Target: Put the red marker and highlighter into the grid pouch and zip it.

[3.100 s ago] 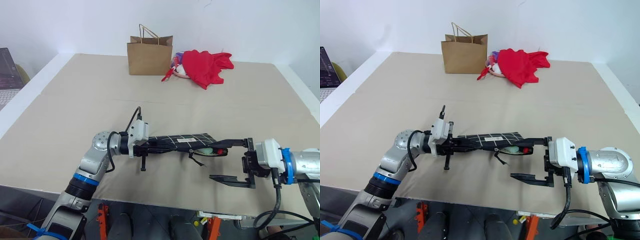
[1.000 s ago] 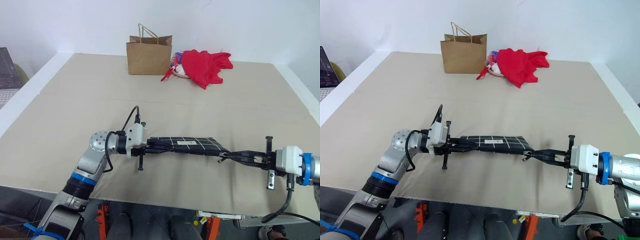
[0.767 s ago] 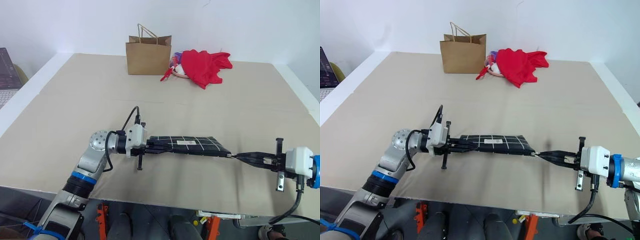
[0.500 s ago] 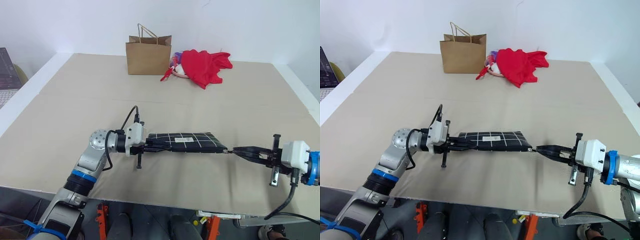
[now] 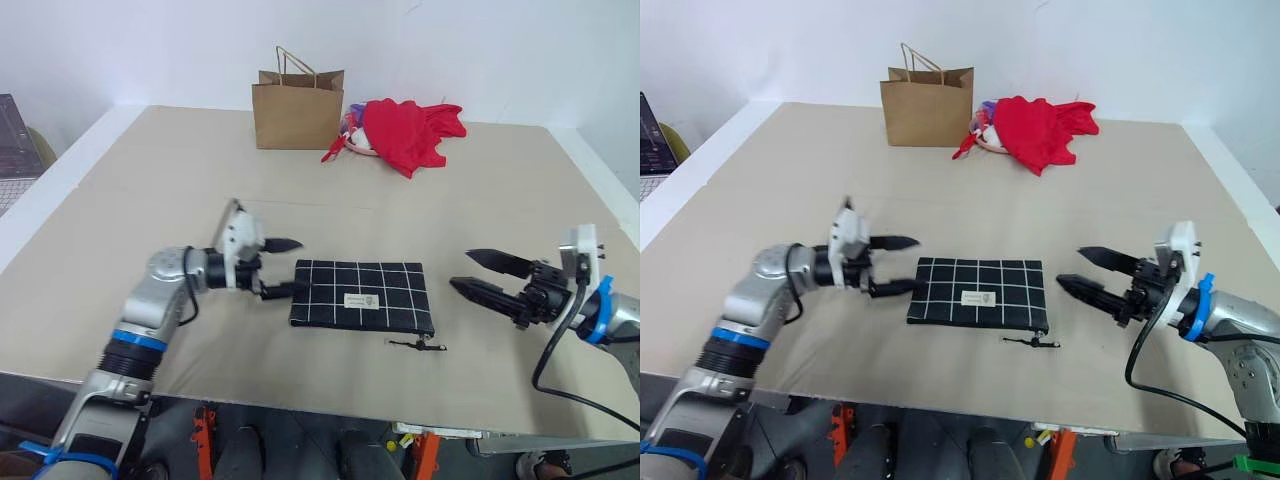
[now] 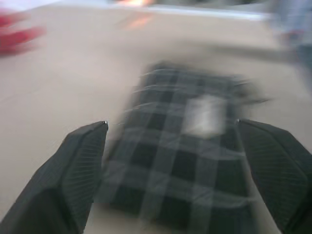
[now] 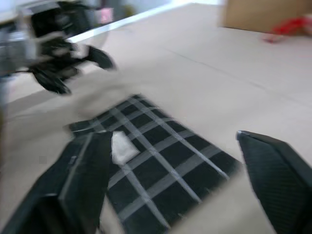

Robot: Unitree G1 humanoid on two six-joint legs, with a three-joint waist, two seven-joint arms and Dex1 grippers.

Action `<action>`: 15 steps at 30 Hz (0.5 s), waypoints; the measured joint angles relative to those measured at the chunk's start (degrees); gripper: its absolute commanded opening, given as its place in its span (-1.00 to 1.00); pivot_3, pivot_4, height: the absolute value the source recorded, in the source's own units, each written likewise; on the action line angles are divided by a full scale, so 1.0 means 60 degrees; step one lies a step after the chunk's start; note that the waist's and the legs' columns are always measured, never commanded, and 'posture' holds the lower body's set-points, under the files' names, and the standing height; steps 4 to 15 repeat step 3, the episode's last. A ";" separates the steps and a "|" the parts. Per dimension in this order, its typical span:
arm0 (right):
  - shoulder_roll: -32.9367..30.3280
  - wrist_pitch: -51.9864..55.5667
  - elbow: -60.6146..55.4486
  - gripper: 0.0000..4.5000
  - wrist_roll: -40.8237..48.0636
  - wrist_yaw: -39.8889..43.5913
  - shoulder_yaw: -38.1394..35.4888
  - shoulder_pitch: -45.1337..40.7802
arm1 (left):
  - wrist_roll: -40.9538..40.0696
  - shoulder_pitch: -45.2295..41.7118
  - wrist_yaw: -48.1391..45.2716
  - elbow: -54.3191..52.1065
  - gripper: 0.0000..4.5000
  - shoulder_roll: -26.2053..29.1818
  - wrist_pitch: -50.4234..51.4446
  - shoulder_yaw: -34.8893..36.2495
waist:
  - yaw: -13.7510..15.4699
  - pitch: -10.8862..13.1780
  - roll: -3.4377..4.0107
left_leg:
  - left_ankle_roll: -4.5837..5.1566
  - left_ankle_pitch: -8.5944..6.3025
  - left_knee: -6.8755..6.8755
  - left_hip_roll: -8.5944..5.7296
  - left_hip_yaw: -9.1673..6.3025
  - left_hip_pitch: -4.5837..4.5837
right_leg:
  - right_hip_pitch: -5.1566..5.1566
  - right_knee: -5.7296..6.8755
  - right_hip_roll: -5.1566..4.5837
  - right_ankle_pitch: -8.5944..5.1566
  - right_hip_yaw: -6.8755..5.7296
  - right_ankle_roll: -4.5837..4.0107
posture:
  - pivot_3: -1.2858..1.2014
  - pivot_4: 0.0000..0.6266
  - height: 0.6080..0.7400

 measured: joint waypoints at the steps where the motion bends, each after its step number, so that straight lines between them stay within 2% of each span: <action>1: 0.0107 -0.0103 0.0134 0.98 -0.0154 -0.0107 -0.0168 0.0186 | 0.0124 0.0203 0.0345 0.0008 1.00 0.0133 0.0029 0.0190 | 0.0002 0.0000 0.0000 | 0.0003 -0.0004 0.0000 0.0000 0.0000 0.0001 | 0.0000 0.0000 -0.0001 -0.0007 0.0000 0.0001 | 0.03 -0.52 1.00; 3: 0.0277 -0.0326 0.0294 0.98 -0.0429 -0.0236 -0.0370 0.0481 | 0.0394 0.0553 0.0937 0.0008 1.00 0.0211 0.0162 0.0343 | 0.0012 0.0000 0.0000 | 0.0006 -0.0007 -0.0007 -0.0003 0.0000 -0.0001 | -0.0002 0.0000 -0.0004 -0.0013 -0.0002 0.0001 | 0.03 -0.52 1.00; 15: 0.0277 -0.0326 0.0294 0.98 -0.0429 -0.0236 -0.0370 0.0481 | 0.0394 0.0553 0.0937 0.0008 1.00 0.0211 0.0162 0.0343 | 0.0012 0.0000 0.0000 | 0.0006 -0.0007 -0.0007 -0.0003 0.0000 -0.0001 | -0.0002 0.0000 -0.0004 -0.0013 -0.0002 0.0001 | 0.03 -0.52 1.00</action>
